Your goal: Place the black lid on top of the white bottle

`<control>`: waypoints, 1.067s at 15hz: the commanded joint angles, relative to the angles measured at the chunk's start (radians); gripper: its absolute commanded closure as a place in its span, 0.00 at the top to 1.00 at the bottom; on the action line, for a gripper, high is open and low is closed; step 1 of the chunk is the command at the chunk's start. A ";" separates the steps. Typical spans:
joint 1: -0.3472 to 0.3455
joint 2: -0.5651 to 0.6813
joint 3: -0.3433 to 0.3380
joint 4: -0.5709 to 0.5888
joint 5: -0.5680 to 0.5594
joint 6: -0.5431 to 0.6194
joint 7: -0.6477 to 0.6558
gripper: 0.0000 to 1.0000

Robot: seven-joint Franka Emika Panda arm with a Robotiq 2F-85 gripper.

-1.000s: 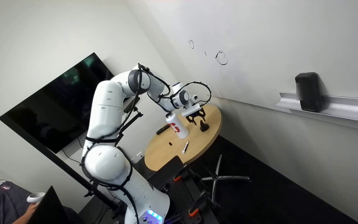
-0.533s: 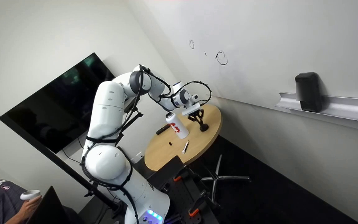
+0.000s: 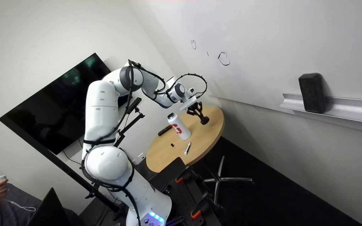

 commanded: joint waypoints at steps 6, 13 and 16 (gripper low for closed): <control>-0.030 -0.422 0.114 -0.267 0.017 -0.174 -0.080 0.08; -0.084 -0.521 0.305 -0.273 0.210 -0.236 -0.460 0.07; -0.097 -0.488 0.351 -0.274 0.284 -0.176 -0.638 0.07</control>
